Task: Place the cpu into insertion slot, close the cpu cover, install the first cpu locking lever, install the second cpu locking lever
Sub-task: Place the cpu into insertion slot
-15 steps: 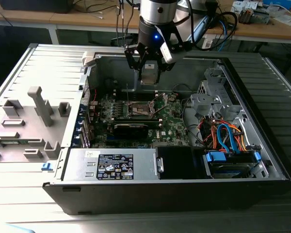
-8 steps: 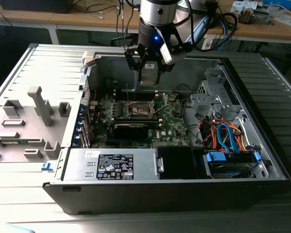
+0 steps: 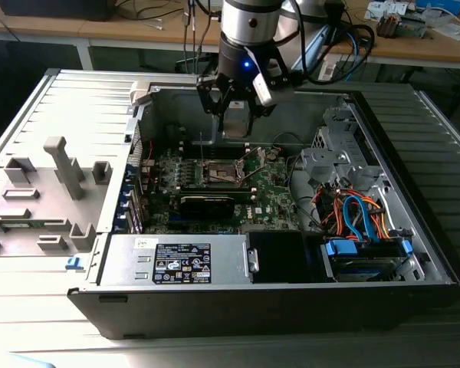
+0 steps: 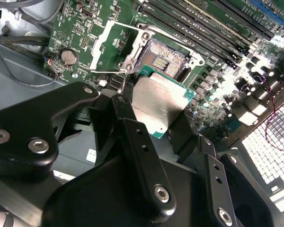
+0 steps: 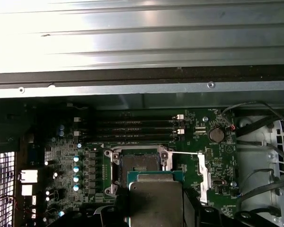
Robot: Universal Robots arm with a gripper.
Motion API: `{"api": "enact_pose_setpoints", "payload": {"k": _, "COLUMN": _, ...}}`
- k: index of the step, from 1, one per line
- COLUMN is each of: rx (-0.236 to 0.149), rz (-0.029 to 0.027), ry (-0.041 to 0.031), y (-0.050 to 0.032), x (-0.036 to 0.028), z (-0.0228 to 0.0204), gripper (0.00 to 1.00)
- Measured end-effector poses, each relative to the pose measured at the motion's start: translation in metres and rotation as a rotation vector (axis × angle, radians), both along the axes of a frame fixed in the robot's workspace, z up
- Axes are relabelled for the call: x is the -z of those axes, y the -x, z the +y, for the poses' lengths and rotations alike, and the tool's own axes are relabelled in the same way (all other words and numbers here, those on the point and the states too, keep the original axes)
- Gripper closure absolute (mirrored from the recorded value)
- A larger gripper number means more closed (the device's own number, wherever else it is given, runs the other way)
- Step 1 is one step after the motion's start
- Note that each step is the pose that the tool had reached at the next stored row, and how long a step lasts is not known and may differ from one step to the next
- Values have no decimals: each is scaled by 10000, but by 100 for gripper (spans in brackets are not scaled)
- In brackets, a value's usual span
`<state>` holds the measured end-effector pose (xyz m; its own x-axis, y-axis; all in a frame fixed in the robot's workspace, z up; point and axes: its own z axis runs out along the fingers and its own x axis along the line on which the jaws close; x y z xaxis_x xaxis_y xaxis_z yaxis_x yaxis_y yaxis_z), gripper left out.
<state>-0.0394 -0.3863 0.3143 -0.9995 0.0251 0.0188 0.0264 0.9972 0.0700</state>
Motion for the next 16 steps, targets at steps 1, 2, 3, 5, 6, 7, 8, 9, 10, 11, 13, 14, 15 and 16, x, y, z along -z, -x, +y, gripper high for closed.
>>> {"api": "enact_pose_setpoints", "payload": {"k": 1, "rx": 1, "rz": 0, "ry": 0, "y": 1, "x": 9, "z": -4, "gripper": 45}}
{"api": "enact_pose_setpoints", "payload": {"k": 2, "rx": 0, "rz": 0, "ry": 1, "y": 1, "x": 16, "z": -8, "gripper": 45}}
{"api": "enact_pose_setpoints", "payload": {"k": 3, "rx": 1, "rz": 0, "ry": 1, "y": 2, "x": 20, "z": -10, "gripper": 45}}
{"api": "enact_pose_setpoints", "payload": {"k": 5, "rx": 0, "rz": 0, "ry": 1, "y": 3, "x": 32, "z": -16, "gripper": 45}}
{"api": "enact_pose_setpoints", "payload": {"k": 6, "rx": 1, "rz": 0, "ry": 1, "y": 5, "x": 37, "z": -19, "gripper": 45}}
{"api": "enact_pose_setpoints", "payload": {"k": 7, "rx": 0, "rz": 0, "ry": 0, "y": 5, "x": 43, "z": -21, "gripper": 45}}
{"api": "enact_pose_setpoints", "payload": {"k": 8, "rx": 0, "rz": 0, "ry": 0, "y": 6, "x": 48, "z": -22, "gripper": 45}}
{"api": "enact_pose_setpoints", "payload": {"k": 9, "rx": 0, "rz": 0, "ry": 1, "y": 7, "x": 53, "z": -24, "gripper": 45}}
{"api": "enact_pose_setpoints", "payload": {"k": 10, "rx": 0, "rz": 0, "ry": 1, "y": 7, "x": 58, "z": -25, "gripper": 45}}
{"api": "enact_pose_setpoints", "payload": {"k": 11, "rx": 0, "rz": 0, "ry": 1, "y": 8, "x": 62, "z": -27, "gripper": 45}}
{"api": "enact_pose_setpoints", "payload": {"k": 13, "rx": 1, "rz": 0, "ry": 0, "y": 10, "x": 75, "z": -31, "gripper": 45}}
{"api": "enact_pose_setpoints", "payload": {"k": 14, "rx": 0, "rz": 0, "ry": 0, "y": 10, "x": 84, "z": -33, "gripper": 45}}
{"api": "enact_pose_setpoints", "payload": {"k": 15, "rx": 0, "rz": 0, "ry": 1, "y": 11, "x": 96, "z": -35, "gripper": 45}}
{"api": "enact_pose_setpoints", "payload": {"k": 16, "rx": 0, "rz": -1, "ry": 1, "y": 11, "x": 108, "z": -36, "gripper": 45}}
